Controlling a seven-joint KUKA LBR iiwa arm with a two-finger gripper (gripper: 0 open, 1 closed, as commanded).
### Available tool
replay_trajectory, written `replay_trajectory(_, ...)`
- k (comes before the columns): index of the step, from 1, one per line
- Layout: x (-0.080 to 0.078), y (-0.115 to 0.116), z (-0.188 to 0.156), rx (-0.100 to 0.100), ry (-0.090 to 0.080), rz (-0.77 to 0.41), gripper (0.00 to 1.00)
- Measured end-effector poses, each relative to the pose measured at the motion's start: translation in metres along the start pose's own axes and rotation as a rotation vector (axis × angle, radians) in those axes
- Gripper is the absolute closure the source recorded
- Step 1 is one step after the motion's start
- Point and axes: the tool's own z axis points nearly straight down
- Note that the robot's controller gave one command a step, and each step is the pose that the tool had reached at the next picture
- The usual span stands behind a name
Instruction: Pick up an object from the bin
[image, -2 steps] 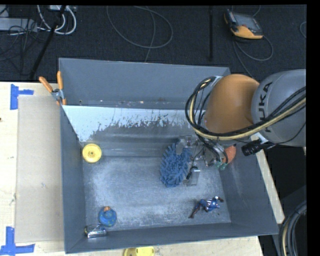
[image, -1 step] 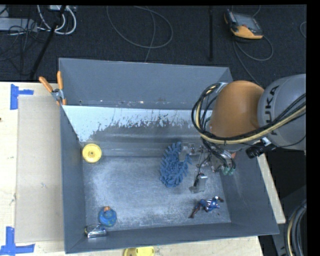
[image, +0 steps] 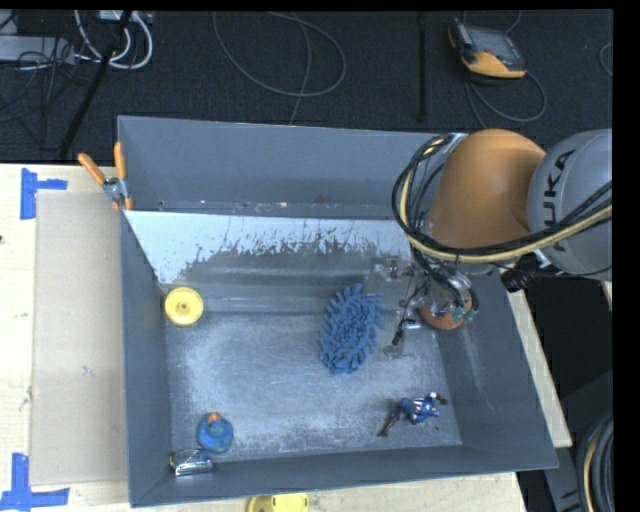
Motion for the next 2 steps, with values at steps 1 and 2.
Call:
replay_trajectory(1, 0.0043, 0.0329, 0.0324, 0.000, 0.010, 0.118, 0.00)
replay_trajectory(2, -0.0048, 0.0413, 0.0347, -0.002, 0.012, 0.056, 0.00)
